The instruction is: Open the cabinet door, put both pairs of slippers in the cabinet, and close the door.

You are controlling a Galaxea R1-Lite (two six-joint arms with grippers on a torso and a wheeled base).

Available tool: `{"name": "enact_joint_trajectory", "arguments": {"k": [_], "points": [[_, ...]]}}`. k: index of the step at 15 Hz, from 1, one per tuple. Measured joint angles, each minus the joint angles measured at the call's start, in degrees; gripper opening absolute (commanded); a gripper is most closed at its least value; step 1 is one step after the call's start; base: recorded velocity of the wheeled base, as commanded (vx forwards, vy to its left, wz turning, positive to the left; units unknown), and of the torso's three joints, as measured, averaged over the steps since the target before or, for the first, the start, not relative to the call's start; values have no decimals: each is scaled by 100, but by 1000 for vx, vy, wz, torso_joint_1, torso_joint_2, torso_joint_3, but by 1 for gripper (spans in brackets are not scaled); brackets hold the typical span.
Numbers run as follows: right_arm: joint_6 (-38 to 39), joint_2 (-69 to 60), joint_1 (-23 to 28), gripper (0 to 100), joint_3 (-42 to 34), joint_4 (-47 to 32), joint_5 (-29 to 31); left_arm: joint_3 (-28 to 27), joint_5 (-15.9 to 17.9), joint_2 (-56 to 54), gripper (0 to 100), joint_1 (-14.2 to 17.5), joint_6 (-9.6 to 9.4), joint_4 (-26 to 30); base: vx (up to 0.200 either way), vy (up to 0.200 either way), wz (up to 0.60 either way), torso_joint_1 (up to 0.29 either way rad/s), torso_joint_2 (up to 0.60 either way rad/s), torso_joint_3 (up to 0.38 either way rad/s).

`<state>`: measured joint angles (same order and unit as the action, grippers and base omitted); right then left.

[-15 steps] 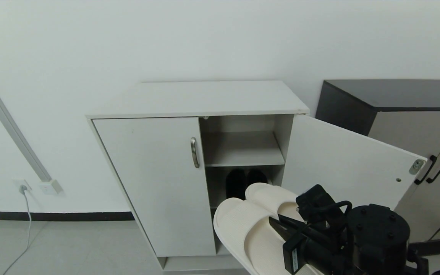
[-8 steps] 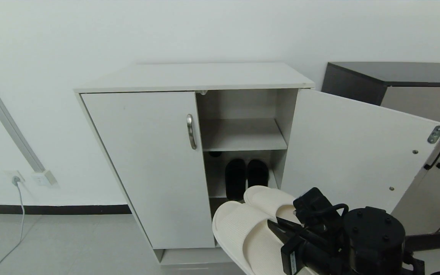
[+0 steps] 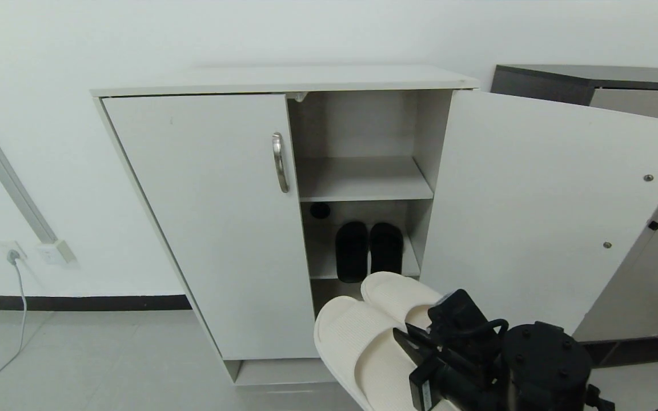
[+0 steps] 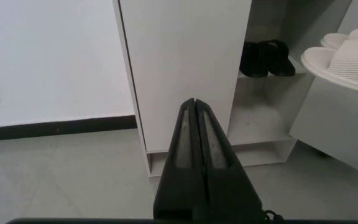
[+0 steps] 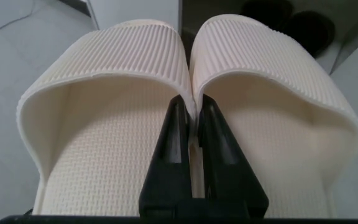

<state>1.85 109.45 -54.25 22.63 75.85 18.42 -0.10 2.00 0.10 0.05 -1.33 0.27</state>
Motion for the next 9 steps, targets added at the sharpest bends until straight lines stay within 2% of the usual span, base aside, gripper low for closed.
{"name": "enact_joint_trajectory", "arguments": {"k": [2, 6, 9], "points": [[123, 273, -85, 0, 523, -466, 823, 0, 0, 0, 0, 2, 0, -2, 0, 0, 0, -1, 35, 18], [1057, 745, -169, 0, 2258, -2569, 2196, 0, 0, 0, 0, 2, 0, 0, 0, 0, 0, 0, 0, 0], [1147, 825, -300, 0, 3580, -3556, 2915, 0, 2, 0, 0, 2, 0, -2, 0, 0, 0, 0, 0, 0]]}}
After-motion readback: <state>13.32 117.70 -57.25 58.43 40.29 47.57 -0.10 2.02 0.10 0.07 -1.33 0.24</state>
